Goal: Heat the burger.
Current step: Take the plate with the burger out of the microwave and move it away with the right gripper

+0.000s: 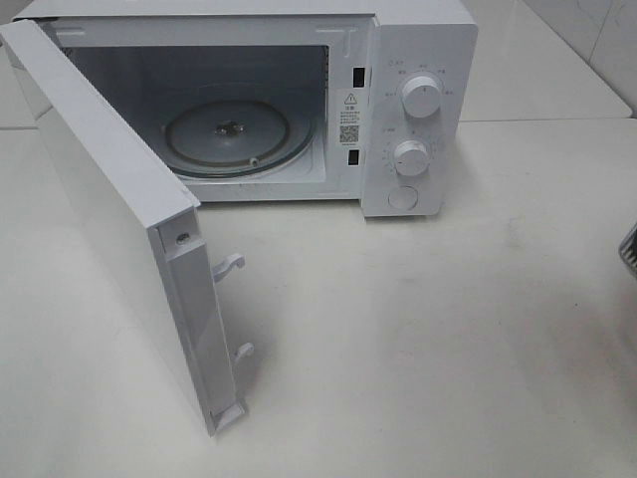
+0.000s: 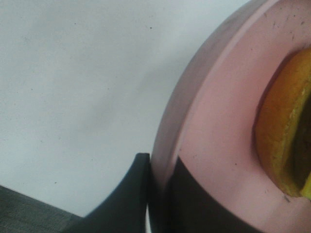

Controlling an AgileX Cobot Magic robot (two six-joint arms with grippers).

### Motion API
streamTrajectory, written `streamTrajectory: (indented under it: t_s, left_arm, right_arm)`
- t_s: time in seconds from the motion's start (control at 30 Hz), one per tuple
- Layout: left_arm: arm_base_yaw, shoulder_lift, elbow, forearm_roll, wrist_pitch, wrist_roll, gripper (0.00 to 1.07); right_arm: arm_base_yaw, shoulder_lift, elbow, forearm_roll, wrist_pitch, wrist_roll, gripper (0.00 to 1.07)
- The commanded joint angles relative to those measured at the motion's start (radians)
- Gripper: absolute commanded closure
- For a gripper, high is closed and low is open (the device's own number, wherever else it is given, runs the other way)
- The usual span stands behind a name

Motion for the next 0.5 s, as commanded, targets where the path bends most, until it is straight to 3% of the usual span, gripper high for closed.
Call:
streamTrajectory:
  t_s: [0.03, 0.5]
  left_arm:
    - [0.003, -0.017, 0.003, 0.001, 0.001, -0.008, 0.09]
    - [0.003, -0.017, 0.003, 0.001, 0.001, -0.008, 0.09]
  right_arm:
    - [-0.001, 0.055, -0.009, -0.072, 0.001, 0.081, 1.06]
    - [-0.001, 0.371, -0.009, -0.209, -0.069, 0.518, 1.06]
